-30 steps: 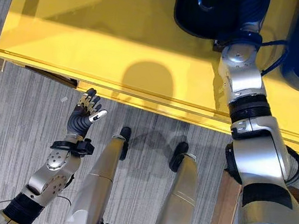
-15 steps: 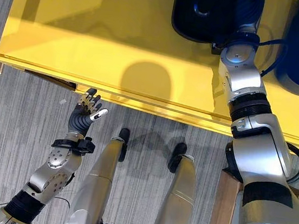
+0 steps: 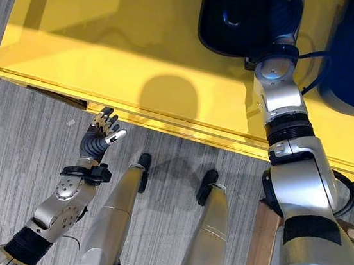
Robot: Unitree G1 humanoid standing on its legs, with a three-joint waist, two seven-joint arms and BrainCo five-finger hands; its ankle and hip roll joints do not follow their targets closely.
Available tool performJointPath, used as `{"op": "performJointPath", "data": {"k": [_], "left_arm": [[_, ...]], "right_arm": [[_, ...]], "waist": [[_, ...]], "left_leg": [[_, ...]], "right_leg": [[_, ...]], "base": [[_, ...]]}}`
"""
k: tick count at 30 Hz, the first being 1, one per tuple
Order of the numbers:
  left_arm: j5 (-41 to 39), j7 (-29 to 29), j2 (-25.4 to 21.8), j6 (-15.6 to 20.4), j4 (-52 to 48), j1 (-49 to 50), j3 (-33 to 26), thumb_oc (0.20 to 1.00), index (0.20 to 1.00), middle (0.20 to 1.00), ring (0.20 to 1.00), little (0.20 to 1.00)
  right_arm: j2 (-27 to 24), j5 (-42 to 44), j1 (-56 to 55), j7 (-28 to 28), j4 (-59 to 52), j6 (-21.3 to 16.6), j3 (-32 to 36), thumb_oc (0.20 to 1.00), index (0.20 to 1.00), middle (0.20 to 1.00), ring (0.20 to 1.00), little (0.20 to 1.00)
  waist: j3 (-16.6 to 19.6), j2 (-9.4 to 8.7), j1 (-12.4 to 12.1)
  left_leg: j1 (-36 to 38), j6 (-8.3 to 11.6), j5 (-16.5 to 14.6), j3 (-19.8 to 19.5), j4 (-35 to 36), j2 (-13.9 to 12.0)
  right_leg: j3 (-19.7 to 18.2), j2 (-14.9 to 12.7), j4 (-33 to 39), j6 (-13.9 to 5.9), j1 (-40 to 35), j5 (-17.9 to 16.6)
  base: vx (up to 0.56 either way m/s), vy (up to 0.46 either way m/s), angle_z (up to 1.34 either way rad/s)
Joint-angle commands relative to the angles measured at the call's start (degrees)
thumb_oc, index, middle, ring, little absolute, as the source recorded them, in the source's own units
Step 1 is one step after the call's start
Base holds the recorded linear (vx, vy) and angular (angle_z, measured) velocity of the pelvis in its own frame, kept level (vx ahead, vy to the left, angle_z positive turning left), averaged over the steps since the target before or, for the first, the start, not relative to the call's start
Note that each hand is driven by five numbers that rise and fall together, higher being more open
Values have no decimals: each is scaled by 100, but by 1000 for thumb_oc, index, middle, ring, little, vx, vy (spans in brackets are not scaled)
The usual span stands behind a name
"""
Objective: Move parts from the plastic box to the shelf.
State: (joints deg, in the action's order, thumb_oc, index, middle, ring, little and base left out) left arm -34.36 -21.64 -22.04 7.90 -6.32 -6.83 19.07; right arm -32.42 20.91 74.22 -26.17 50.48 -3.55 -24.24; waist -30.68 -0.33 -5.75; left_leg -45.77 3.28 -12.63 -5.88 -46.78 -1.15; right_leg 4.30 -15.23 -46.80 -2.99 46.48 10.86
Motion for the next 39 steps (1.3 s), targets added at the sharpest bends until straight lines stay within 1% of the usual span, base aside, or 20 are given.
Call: {"op": "performJointPath", "data": {"k": [1, 27, 39], "left_arm": [[94, 1, -6, 386, -194, -89, -38, 1000, 1000, 1000, 1000, 1000], [92, -14, 80, 356, -99, 27, -155, 1000, 1000, 1000, 1000, 1000], [108, -14, 71, 354, -105, 83, -174, 1000, 1000, 1000, 1000, 1000]], "right_arm": [[188, -102, -784, 111, 437, 249, -73, 200, 200, 200, 200, 200], [859, -109, -2036, 89, -43, 227, 497, 200, 200, 200, 200, 200], [799, -134, -2189, 96, -106, 229, 531, 200, 200, 200, 200, 200]], "waist": [[89, 196, -107], [89, 203, -32], [89, 188, -9]], "left_leg": [[-46, -37, -190, -208, 228, -66], [-109, -65, -162, -194, 217, -65], [-142, -68, -154, -179, 217, -74]], "right_leg": [[64, -11, -304, 41, -217, 836], [61, -15, -273, 40, -194, 785], [59, -6, -283, 34, -146, 772]], "base": [[0, 0, 0], [0, 0, 0], [0, 0, 0]]}}
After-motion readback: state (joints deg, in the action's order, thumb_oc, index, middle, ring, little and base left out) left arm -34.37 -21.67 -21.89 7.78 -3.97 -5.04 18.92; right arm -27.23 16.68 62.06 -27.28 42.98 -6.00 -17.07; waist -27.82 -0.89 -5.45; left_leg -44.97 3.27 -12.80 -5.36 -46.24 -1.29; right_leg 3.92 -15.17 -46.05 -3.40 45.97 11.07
